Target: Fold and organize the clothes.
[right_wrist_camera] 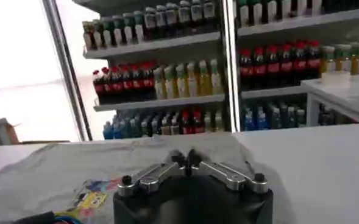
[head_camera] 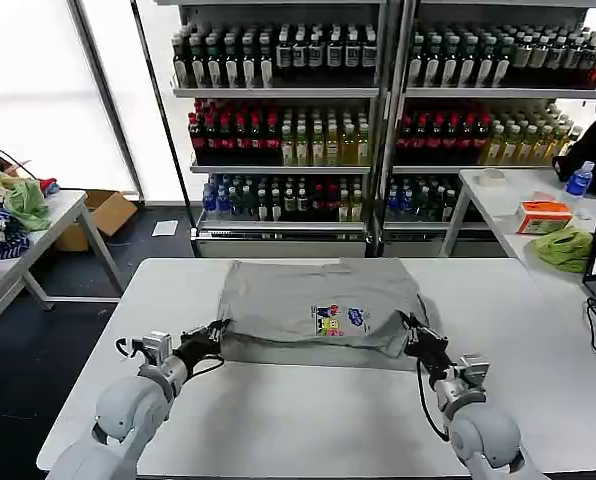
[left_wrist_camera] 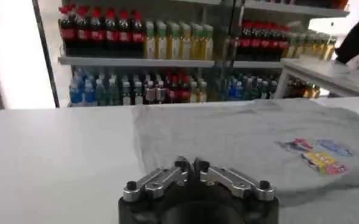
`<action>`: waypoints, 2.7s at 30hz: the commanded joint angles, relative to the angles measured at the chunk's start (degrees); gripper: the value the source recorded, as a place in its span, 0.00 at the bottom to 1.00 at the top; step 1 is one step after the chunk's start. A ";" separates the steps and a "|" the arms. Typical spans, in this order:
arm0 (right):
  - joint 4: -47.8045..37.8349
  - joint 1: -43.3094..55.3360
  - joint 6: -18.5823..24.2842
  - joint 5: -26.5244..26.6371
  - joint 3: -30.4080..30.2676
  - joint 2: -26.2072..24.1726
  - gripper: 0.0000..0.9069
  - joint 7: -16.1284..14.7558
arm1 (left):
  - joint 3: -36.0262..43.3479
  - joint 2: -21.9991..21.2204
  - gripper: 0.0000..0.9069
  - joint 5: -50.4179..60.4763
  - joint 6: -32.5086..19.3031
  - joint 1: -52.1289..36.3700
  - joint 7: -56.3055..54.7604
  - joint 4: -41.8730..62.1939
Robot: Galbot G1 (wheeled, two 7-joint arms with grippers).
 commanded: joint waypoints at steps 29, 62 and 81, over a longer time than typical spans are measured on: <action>6.80 -13.09 -2.05 -1.62 5.71 -1.60 1.00 9.20 | -3.53 -1.69 1.00 2.30 -0.23 12.11 0.85 -7.22; 2.92 -10.33 -6.93 1.11 0.50 0.63 0.00 12.49 | -3.58 -2.35 0.01 0.75 -0.95 11.46 3.25 -1.70; 18.37 -30.72 -5.96 -1.44 7.79 -4.23 0.00 10.25 | -12.40 -6.94 0.01 4.32 0.11 30.50 1.19 -17.65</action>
